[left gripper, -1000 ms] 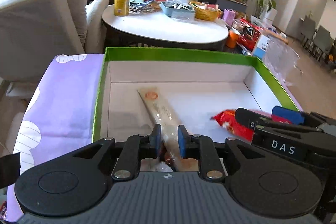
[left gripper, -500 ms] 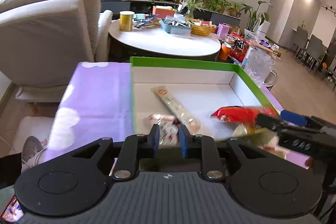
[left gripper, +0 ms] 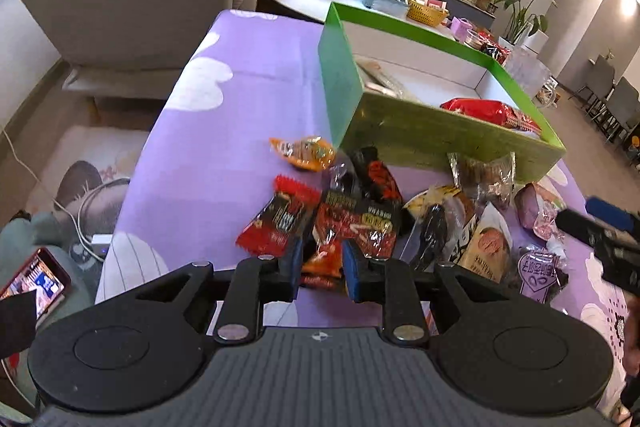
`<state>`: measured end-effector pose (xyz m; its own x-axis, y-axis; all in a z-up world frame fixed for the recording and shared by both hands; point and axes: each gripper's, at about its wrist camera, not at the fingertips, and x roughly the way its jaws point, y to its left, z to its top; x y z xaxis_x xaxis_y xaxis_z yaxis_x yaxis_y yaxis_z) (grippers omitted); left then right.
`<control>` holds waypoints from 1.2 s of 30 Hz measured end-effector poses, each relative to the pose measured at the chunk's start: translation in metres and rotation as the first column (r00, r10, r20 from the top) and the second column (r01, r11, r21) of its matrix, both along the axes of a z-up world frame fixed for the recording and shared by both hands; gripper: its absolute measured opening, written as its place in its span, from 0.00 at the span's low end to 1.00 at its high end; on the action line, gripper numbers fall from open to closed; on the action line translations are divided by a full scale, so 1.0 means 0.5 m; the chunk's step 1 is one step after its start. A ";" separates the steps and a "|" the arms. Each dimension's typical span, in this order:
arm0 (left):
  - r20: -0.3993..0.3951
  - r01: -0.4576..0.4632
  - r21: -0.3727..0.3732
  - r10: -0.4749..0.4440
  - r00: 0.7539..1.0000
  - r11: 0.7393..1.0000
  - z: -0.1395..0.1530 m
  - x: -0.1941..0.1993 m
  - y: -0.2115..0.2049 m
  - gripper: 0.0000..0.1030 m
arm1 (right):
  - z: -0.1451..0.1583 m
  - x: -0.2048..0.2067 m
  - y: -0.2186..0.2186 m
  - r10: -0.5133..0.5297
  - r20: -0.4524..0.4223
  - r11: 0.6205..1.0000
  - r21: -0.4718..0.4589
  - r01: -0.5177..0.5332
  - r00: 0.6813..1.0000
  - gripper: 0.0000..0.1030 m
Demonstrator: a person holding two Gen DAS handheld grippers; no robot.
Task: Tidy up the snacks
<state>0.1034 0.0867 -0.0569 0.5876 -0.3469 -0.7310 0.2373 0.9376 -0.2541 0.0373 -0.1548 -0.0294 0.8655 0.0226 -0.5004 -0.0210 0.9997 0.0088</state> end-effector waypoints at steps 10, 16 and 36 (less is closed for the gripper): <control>-0.053 -0.035 -0.086 0.031 0.998 0.996 -0.020 -0.009 0.010 0.20 | -0.026 -0.042 0.011 -0.028 -0.039 1.000 -0.003 0.028 0.999 0.57; -0.036 0.006 -0.090 -0.009 0.999 0.996 -0.015 -0.041 0.006 0.20 | -0.049 -0.052 0.009 -0.048 -0.069 0.999 0.001 0.048 0.996 0.57; 0.334 0.066 0.186 -0.126 0.934 0.980 -0.049 -0.122 -0.041 0.49 | -0.060 -0.066 0.012 -0.051 -0.089 0.999 -0.016 0.050 0.995 0.57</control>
<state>0.0425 0.0664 -0.0814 0.7826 -0.3032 -0.5436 0.3724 0.9279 0.0185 0.0043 -0.1485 -0.0593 0.8173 -0.0273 -0.5755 0.0298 0.9995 -0.0050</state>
